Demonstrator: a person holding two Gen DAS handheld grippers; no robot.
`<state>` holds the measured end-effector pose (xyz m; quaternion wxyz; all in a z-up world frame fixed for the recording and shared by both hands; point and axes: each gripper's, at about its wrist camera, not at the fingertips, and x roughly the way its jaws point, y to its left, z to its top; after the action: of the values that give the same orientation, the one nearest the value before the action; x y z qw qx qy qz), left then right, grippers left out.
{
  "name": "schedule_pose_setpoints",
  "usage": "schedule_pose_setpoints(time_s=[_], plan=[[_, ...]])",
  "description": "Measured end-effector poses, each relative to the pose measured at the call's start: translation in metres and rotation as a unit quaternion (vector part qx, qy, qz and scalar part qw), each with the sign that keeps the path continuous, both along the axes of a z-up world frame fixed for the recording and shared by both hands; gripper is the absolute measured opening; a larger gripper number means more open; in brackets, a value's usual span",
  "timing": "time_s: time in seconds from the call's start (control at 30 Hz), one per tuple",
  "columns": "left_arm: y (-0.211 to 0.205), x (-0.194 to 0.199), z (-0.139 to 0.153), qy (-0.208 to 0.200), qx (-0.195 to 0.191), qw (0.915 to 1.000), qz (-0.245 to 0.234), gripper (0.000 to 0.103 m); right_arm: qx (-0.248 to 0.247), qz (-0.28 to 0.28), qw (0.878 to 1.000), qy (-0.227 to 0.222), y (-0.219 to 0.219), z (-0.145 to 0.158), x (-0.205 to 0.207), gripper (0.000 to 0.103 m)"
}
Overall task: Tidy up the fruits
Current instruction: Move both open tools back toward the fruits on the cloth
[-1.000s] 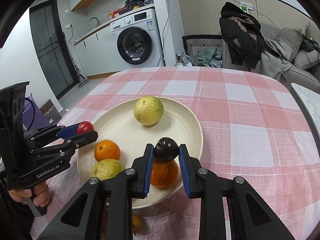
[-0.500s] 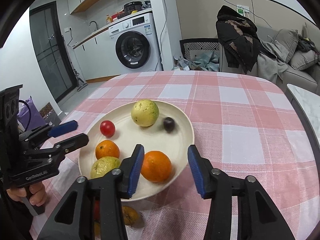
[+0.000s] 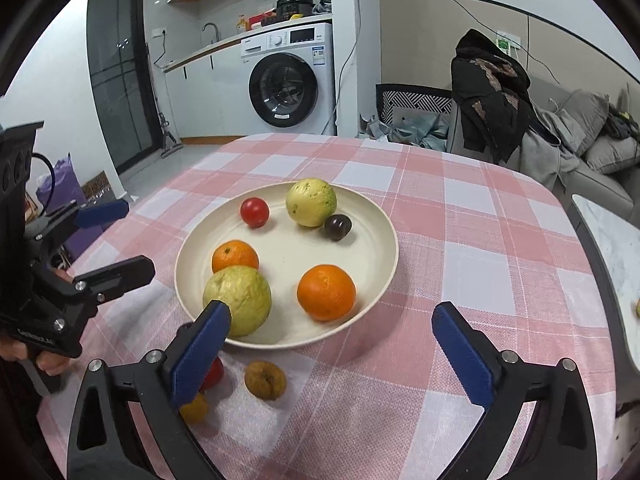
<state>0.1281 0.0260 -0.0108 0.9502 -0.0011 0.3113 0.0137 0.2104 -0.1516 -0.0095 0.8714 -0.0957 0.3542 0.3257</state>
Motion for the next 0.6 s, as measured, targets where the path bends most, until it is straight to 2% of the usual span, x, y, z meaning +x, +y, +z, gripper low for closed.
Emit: schedule_pose_setpoints(time_s=[0.2, 0.6], plan=[[-0.008, -0.013, -0.006, 0.014, 0.007, 0.9998, -0.01, 0.102, -0.005, 0.0, 1.0, 0.013, -0.007, -0.005, -0.004, 0.103], [-0.019, -0.01, -0.028, 0.059, 0.018, 0.9978, -0.024, 0.102, -0.053, 0.023, 0.998, 0.035, 0.004, -0.023, -0.012, 0.103]])
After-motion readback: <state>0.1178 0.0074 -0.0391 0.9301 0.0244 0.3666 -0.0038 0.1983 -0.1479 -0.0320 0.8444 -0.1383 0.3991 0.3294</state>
